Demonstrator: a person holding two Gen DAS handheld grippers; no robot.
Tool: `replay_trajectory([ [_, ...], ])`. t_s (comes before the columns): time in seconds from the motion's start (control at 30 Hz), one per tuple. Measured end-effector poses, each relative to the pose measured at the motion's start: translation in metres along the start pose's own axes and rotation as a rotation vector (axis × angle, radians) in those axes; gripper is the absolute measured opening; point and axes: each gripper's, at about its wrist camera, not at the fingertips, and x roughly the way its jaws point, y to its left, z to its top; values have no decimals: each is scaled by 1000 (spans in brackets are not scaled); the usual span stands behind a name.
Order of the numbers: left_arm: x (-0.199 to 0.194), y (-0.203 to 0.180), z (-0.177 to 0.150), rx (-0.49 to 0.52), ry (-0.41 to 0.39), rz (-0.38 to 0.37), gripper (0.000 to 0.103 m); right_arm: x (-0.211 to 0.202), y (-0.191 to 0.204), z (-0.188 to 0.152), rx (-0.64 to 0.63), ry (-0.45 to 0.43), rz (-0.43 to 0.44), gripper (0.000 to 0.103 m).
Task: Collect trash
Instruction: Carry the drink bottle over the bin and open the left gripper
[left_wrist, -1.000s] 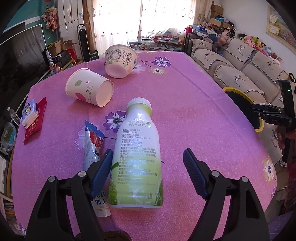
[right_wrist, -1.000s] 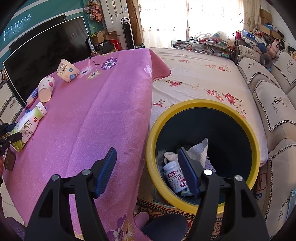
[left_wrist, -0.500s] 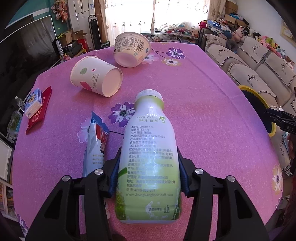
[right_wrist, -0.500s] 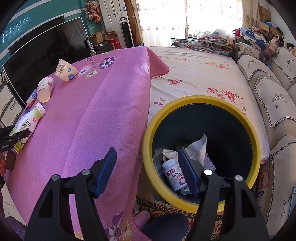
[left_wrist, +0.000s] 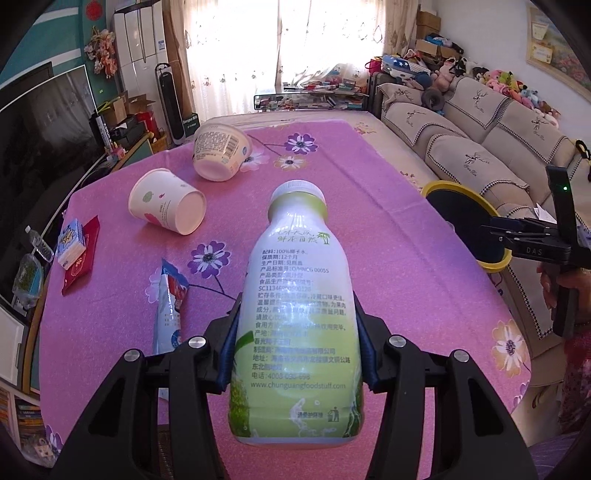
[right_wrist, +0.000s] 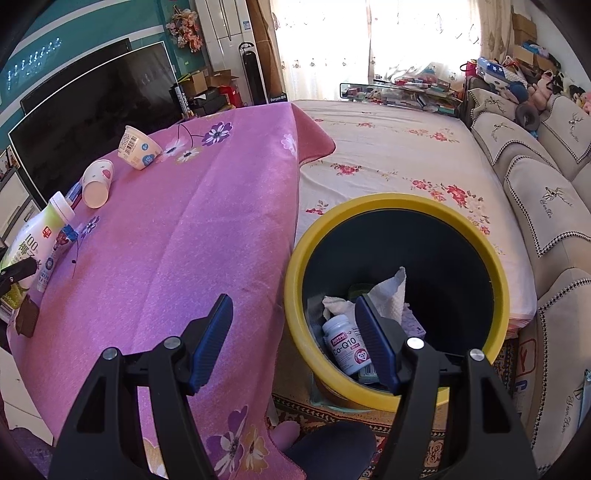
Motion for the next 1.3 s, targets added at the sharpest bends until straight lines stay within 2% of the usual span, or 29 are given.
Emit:
replay_trajectory([
  [0.2,-10,-38,11,33,-48,9,51,-16,-16,-9,17,-16,-32,65],
  [0.47,13,-110,38,94,-43,-83,51,-44,-51,-27,49,-47,-92,65],
  [0.93,94,-252,100,218,-18,-193,51,-75,-133,-53,134,-80,-172,66],
  [1.3,153,-319,134,269,16,-205,51,-68,-168,-66,191,-65,-185,66],
])
